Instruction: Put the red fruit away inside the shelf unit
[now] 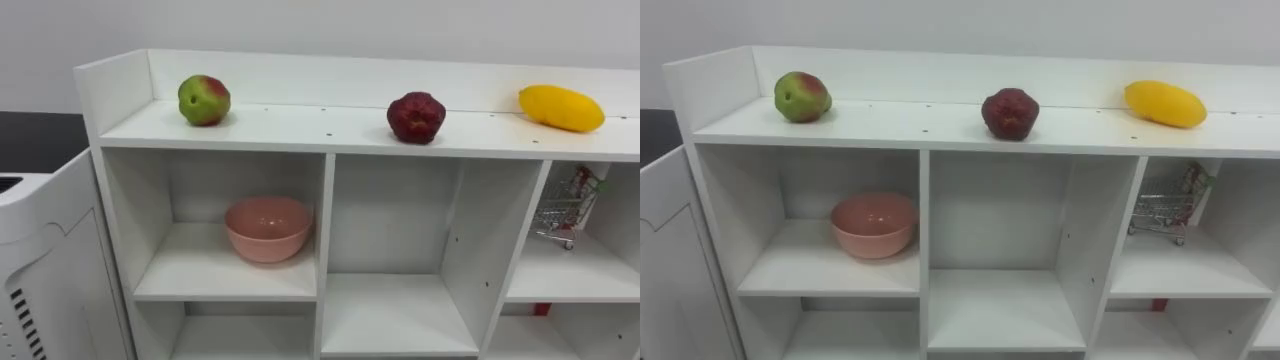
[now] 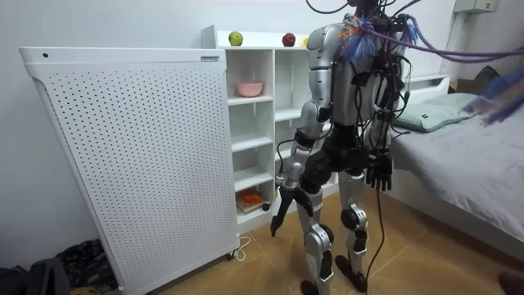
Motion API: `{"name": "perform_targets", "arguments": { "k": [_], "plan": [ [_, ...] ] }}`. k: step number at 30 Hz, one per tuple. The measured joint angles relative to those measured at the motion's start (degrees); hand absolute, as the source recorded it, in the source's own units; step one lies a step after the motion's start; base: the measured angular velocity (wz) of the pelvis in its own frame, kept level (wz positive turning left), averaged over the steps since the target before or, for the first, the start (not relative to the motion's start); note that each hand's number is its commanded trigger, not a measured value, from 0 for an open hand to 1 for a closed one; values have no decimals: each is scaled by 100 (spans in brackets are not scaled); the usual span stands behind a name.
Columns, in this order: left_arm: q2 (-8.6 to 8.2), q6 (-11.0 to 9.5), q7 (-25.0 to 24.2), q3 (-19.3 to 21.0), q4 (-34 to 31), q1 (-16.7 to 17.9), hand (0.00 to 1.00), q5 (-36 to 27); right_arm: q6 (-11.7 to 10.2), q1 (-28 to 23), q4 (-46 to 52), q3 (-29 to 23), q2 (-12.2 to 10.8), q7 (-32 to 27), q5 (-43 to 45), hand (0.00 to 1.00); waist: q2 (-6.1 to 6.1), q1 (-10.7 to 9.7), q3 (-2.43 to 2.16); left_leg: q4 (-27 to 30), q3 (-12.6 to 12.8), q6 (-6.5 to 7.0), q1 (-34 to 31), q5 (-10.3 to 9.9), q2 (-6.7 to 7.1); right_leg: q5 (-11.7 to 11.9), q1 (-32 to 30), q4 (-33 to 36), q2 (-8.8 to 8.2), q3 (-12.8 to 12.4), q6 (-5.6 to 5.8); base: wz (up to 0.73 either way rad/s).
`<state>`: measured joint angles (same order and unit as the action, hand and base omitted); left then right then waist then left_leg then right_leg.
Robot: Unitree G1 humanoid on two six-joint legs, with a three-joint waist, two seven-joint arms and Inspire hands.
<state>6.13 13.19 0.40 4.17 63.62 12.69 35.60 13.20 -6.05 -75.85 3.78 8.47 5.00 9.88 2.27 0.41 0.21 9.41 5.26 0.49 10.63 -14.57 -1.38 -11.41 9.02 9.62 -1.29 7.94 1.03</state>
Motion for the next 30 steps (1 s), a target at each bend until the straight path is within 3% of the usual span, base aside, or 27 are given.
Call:
{"name": "perform_targets", "arguments": {
  "k": [11, 17, 22, 26, 28, 30],
  "plan": [
    [0, -31, 19, -10, 1, -2, 0, -13, -73, 46, 19, -16, 0, -106, -43, 0, -8, -10, -1, 5, -1, 0, -4, 0, 1, 0, -3, 1, -2, 0, 0, 0],
    [-9, -118, 80, 20, 14, -15, 0, -2, -171, 43, 36, -97, 3, -326, -266, 0, -92, 6, -30, 11, 0, 0, 2, 0, 1, 0, -7, 1, -2, -1, 0, 0],
    [-21, -251, 189, 11, 53, -72, 0, -4, -325, 59, 120, -126, 30, -689, -330, 0, -143, 14, -4, -15, 12, 1, -14, 0, -2, 0, -13, 12, -5, -2, -1, 0],
    [-18, -431, 325, 18, -73, -110, 0, -5, -437, 72, 1233, -513, 87, -1102, -472, 0, -143, 5, 2, 23, 78, 3, -81, 2, 3, 7, -95, 23, -12, -19, -7, -6],
    [-13, -533, 462, 19, -104, -164, 0, -5, -791, 179, 2253, -648, 83, -1322, -711, 0, -141, 4, 10, 20, 107, 2, -46, 4, 1, 10, -118, 12, -2, -67, -10, -7],
    [-20, -618, 574, 19, -150, -192, 0, -9, -901, 226, 3157, -687, 45, -1435, -903, 0, -111, 27, 10, 9, 120, 2, -38, 4, 0, 9, -118, 0, 0, -95, -9, -2]
  ]
}}
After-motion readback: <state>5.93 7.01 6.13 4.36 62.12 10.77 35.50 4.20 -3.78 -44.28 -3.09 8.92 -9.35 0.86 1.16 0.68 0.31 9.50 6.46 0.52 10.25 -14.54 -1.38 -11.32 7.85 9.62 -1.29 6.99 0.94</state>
